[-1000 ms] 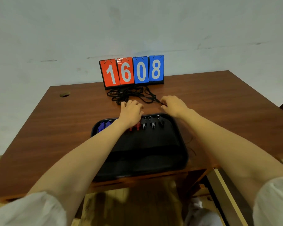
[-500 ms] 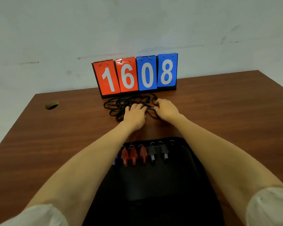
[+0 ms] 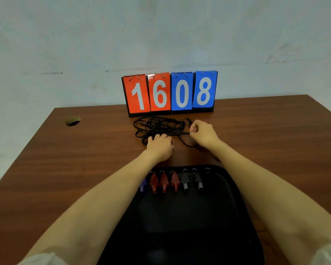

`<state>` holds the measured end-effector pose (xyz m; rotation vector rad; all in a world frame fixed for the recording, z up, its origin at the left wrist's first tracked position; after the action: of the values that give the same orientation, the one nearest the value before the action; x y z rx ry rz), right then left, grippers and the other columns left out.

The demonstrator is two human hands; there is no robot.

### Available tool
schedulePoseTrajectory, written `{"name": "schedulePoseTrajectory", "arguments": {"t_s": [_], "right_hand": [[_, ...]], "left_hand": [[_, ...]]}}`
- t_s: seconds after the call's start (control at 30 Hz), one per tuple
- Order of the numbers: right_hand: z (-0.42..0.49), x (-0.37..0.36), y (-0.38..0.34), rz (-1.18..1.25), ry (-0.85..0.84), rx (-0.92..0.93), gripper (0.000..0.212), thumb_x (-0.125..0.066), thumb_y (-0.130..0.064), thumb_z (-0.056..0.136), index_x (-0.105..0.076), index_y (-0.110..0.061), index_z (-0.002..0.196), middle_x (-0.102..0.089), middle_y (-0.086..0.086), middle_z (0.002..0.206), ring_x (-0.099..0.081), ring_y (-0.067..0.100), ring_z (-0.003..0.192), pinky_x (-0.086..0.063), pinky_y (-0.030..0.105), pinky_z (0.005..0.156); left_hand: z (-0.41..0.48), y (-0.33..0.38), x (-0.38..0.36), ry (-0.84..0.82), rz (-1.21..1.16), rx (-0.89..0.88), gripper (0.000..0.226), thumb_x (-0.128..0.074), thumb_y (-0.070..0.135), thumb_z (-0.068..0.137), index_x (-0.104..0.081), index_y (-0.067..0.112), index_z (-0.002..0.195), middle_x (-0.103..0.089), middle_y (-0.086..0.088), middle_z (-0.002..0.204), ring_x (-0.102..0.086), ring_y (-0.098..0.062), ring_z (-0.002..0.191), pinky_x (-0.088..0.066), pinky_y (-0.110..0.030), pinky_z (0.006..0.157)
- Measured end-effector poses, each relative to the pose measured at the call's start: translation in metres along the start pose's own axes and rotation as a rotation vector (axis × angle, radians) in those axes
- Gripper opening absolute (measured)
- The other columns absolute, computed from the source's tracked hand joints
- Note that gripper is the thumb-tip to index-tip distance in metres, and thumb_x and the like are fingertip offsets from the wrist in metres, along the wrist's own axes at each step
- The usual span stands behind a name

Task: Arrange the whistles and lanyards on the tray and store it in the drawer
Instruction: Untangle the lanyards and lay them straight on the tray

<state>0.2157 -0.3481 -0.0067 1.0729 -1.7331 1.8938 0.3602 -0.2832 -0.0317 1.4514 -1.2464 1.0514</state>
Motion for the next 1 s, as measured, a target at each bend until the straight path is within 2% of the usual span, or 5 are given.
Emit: {"name": "schedulePoseTrajectory", "arguments": {"t_s": [0.23,0.57,0.8,0.9,1.0], "right_hand": [[-0.042,0.035,-0.039,-0.026,-0.053,0.275,0.012,-0.064,-0.008,0.086,-0.072,-0.016,0.091,-0.071,-0.001,0.090,-0.066,0.012,0.088,-0.053,0.029,0.087],[-0.078,0.096,-0.058,-0.128,0.161,0.297,0.018,-0.052,-0.015,0.095,-0.068,-0.017,0.103,-0.071,-0.002,0.100,-0.065,0.011,0.088,-0.052,0.030,0.088],[-0.094,0.142,-0.084,0.265,0.278,0.278,0.019,-0.045,-0.005,0.096,-0.063,-0.010,0.096,-0.066,0.008,0.096,-0.067,0.015,0.074,-0.056,0.015,0.069],[-0.104,0.148,-0.102,0.304,0.246,0.325,0.020,-0.043,-0.004,0.096,-0.062,-0.010,0.093,-0.066,0.011,0.100,-0.071,0.022,0.078,-0.059,0.023,0.074],[-0.114,0.161,-0.113,0.365,0.309,0.324,0.026,-0.036,-0.003,0.098,-0.061,-0.007,0.089,-0.065,0.013,0.101,-0.072,0.021,0.080,-0.060,0.032,0.078]], "left_hand": [[-0.026,0.031,0.047,0.311,-0.436,-0.146,0.040,-0.046,0.017,0.096,-0.044,0.016,0.137,-0.040,-0.004,0.142,-0.046,-0.027,0.125,-0.039,-0.048,0.102],[-0.055,0.048,0.078,0.336,-0.274,-0.055,0.020,-0.049,0.007,0.091,-0.061,0.010,0.107,-0.061,-0.011,0.112,-0.059,-0.032,0.099,-0.051,-0.045,0.083],[-0.072,0.043,0.098,0.197,-0.284,0.067,0.076,-0.060,0.013,0.088,-0.014,0.007,0.148,0.005,-0.016,0.158,-0.006,-0.035,0.145,-0.023,-0.045,0.117],[-0.083,0.085,0.122,0.244,-0.576,-0.167,0.073,-0.062,0.029,0.089,-0.022,0.011,0.148,-0.024,-0.011,0.155,-0.026,-0.027,0.141,-0.027,-0.037,0.113],[-0.090,0.109,0.136,0.291,-0.750,-0.224,0.030,-0.045,0.026,0.098,-0.053,0.007,0.120,-0.063,-0.011,0.120,-0.057,-0.020,0.103,-0.042,-0.029,0.089]]}}
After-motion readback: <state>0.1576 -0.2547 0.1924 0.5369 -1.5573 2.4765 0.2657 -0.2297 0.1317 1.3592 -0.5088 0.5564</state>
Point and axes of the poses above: each hand's wrist, its own z-axis towards the middle knuckle, its own x-axis out of the back of the hand, y = z × x, the point moved 5 cm from there along z, towards the middle knuckle
